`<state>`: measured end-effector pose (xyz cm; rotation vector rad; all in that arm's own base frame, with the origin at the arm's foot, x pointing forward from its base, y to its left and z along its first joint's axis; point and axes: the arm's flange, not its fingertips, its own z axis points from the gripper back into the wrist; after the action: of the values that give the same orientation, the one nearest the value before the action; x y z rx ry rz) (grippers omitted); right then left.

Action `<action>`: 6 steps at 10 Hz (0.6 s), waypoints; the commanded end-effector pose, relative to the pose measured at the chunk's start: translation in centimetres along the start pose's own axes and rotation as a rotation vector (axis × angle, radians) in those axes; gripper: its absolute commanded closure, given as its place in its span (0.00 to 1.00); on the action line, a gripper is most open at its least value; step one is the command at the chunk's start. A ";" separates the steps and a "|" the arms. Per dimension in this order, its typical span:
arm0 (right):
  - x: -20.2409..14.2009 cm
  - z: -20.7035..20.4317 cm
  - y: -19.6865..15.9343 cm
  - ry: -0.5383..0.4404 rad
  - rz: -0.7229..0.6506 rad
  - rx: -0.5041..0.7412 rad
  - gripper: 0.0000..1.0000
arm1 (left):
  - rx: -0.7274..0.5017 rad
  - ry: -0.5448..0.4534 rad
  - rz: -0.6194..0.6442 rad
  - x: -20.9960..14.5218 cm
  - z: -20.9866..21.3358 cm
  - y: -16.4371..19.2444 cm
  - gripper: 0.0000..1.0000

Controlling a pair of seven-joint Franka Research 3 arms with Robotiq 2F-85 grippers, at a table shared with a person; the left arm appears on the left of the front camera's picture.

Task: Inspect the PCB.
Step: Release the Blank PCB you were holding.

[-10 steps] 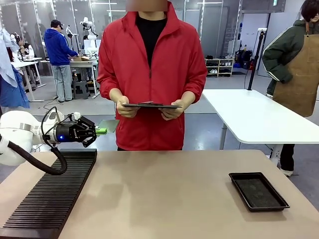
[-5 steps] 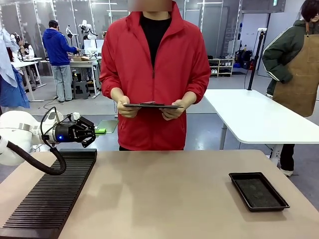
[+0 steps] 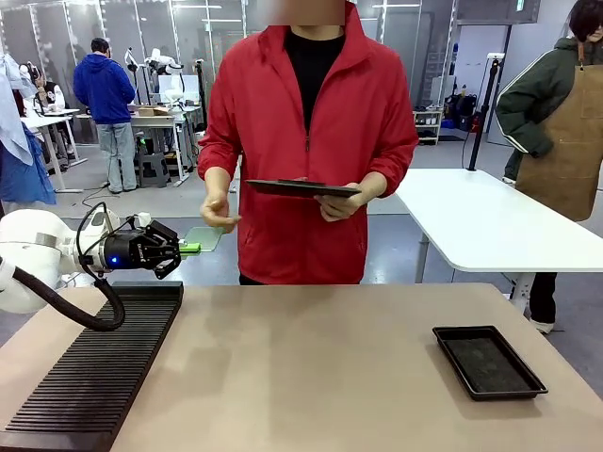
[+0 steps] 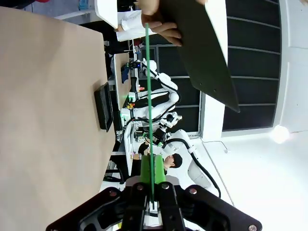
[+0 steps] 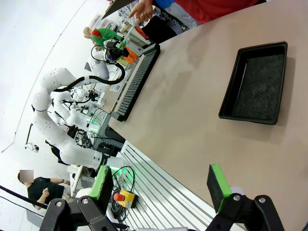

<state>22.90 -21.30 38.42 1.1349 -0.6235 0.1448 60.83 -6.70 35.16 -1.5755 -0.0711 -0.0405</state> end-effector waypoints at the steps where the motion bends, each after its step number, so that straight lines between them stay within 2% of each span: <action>1: 0.1 0.1 0.0 -0.009 0.018 0.006 0.00 | 0.012 0.000 -0.003 -0.1 -0.2 -0.2 0.97; 6: 0.1 0.1 0.0 -0.009 0.018 0.006 0.00 | 0.012 0.000 -0.003 -0.1 -0.2 -0.2 0.97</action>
<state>22.90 -21.30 38.42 1.1349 -0.6235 0.1448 60.83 -6.70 35.16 -1.5755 -0.0711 -0.0405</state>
